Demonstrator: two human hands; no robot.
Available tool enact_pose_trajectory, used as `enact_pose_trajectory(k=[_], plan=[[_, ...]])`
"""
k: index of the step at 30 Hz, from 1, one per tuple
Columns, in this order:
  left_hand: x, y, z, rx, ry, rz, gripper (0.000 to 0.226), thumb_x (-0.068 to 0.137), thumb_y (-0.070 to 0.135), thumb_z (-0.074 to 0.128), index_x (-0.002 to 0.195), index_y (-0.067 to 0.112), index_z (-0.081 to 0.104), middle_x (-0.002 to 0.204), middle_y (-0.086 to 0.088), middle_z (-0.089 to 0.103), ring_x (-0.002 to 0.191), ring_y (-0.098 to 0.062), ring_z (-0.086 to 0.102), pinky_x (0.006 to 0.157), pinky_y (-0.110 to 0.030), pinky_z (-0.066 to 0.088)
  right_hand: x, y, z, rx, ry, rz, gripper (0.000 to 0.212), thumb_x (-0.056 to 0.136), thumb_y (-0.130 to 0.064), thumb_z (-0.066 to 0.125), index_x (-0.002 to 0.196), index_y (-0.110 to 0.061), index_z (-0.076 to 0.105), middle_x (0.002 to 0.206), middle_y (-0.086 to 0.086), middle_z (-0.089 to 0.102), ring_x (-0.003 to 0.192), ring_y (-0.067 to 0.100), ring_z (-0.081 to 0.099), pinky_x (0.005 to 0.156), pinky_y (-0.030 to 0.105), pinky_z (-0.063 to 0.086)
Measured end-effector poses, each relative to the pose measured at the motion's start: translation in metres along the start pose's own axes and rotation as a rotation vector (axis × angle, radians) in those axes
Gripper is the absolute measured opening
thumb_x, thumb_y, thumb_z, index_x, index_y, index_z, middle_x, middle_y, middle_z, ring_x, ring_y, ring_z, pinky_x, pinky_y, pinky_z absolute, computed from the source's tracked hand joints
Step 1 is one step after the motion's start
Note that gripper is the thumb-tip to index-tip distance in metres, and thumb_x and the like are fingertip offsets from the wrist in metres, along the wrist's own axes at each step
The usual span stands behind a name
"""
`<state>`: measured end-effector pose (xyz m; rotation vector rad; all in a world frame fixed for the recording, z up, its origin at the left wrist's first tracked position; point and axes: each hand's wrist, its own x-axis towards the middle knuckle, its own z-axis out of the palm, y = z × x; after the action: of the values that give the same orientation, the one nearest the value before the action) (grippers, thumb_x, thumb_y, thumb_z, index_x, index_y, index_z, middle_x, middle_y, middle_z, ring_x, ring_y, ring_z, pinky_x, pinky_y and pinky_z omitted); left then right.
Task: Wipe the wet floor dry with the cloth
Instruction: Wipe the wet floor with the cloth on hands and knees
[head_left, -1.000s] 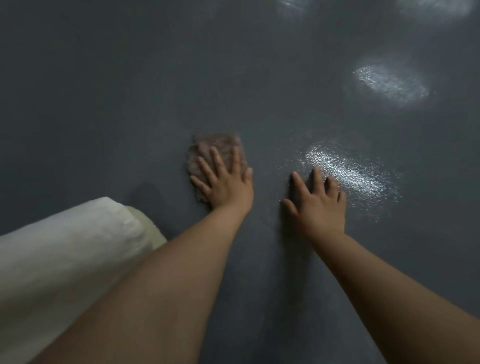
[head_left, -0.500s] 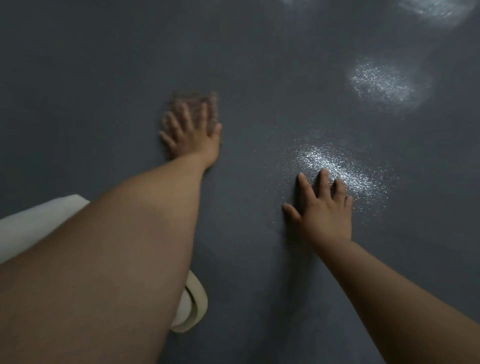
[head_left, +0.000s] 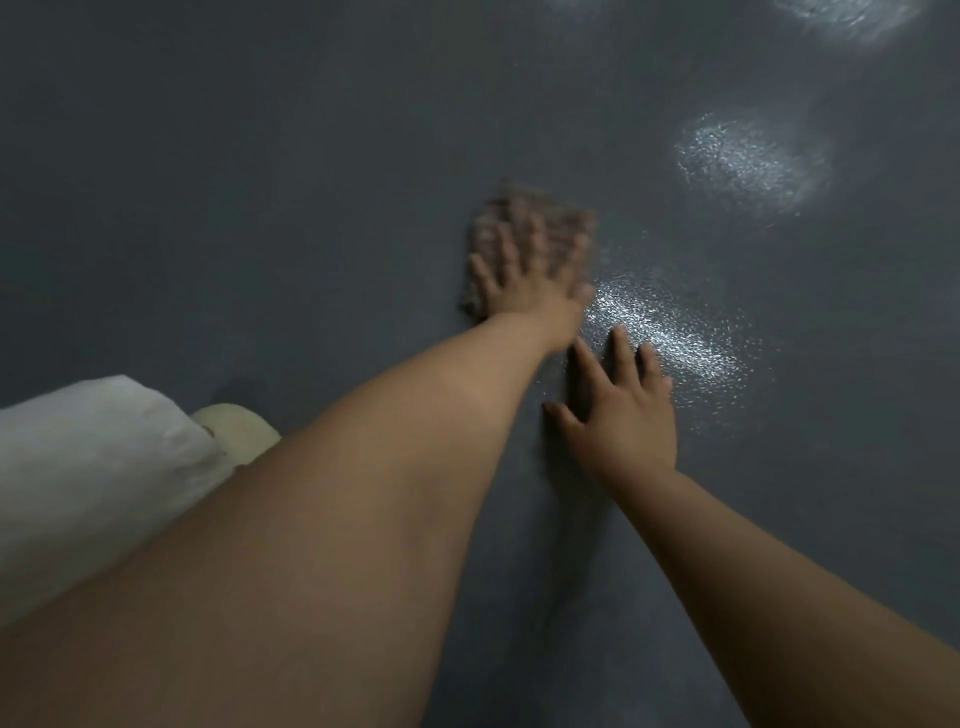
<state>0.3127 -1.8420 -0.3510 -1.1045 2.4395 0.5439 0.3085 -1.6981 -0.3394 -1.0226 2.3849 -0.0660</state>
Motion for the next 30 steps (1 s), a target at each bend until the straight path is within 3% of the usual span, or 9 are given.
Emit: enact_pose_trajectory(k=[3, 8, 12, 19, 22, 27, 30], plan=[[-0.008, 0.038, 0.010, 0.153, -0.107, 0.303, 0.055, 0.100, 0.049, 0.020, 0.148, 0.043, -0.007, 0.154, -0.001, -0.029, 0.138, -0.035, -0.030, 0.104, -0.064, -0.017, -0.002, 0.008, 0.000, 0.064, -0.012, -0.042, 0.067, 0.088, -0.051, 0.051, 0.148, -0.033, 0.026, 0.160, 0.004, 0.000, 0.146, 0.027, -0.008, 0.117, 0.044, 0.001], [0.005, 0.015, -0.001, 0.252, -0.051, 0.399, 0.056, 0.099, 0.053, 0.020, 0.148, 0.043, -0.003, 0.157, 0.004, -0.022, 0.142, -0.028, -0.023, 0.109, -0.059, -0.013, -0.001, 0.013, 0.002, 0.043, 0.017, -0.056, 0.072, 0.088, -0.052, 0.054, 0.149, -0.032, 0.023, 0.160, 0.007, -0.001, 0.146, 0.027, -0.006, 0.117, 0.042, 0.001], [-0.002, -0.027, 0.001, 0.147, 0.058, 0.137, 0.060, 0.098, 0.054, 0.023, 0.149, 0.040, -0.004, 0.158, 0.002, -0.019, 0.144, -0.029, -0.020, 0.111, -0.057, -0.009, -0.002, 0.014, 0.001, 0.020, 0.001, -0.064, 0.073, 0.088, -0.056, 0.050, 0.150, -0.037, 0.015, 0.160, 0.005, -0.003, 0.146, 0.026, -0.006, 0.117, 0.041, 0.001], [-0.049, -0.159, 0.011, -0.137, 0.210, -0.584, 0.065, 0.095, 0.059, 0.025, 0.151, 0.036, 0.000, 0.158, -0.002, -0.015, 0.144, -0.032, -0.014, 0.114, -0.056, -0.006, -0.002, 0.013, 0.000, -0.034, -0.025, -0.061, 0.072, 0.091, -0.058, 0.043, 0.150, -0.037, 0.008, 0.160, 0.005, -0.007, 0.146, 0.028, -0.009, 0.117, 0.042, 0.002], [-0.059, -0.185, 0.009, -0.264, 0.228, -0.797, 0.065, 0.094, 0.062, 0.025, 0.150, 0.037, 0.003, 0.159, -0.002, -0.015, 0.144, -0.031, -0.015, 0.114, -0.055, -0.007, 0.000, 0.012, -0.002, -0.053, -0.061, -0.064, 0.073, 0.091, -0.056, 0.044, 0.151, -0.036, 0.007, 0.159, 0.005, -0.009, 0.145, 0.029, -0.010, 0.117, 0.043, 0.002], [-0.067, -0.148, 0.018, -0.304, 0.244, -0.811, 0.061, 0.096, 0.057, 0.026, 0.150, 0.039, 0.002, 0.159, -0.005, -0.012, 0.144, -0.035, -0.013, 0.113, -0.054, -0.008, 0.003, 0.015, -0.010, -0.090, -0.128, -0.083, 0.073, 0.093, -0.050, 0.048, 0.150, -0.036, 0.006, 0.159, 0.005, -0.011, 0.146, 0.029, -0.008, 0.118, 0.044, 0.006], [-0.086, -0.092, 0.043, -0.135, 0.194, -0.537, 0.062, 0.097, 0.054, 0.027, 0.150, 0.038, -0.002, 0.158, -0.009, -0.014, 0.143, -0.038, -0.014, 0.112, -0.057, -0.006, -0.003, 0.019, -0.011, -0.101, -0.112, -0.084, 0.067, 0.095, -0.045, 0.047, 0.150, -0.034, 0.011, 0.160, 0.004, -0.008, 0.146, 0.026, -0.005, 0.118, 0.046, 0.009]])
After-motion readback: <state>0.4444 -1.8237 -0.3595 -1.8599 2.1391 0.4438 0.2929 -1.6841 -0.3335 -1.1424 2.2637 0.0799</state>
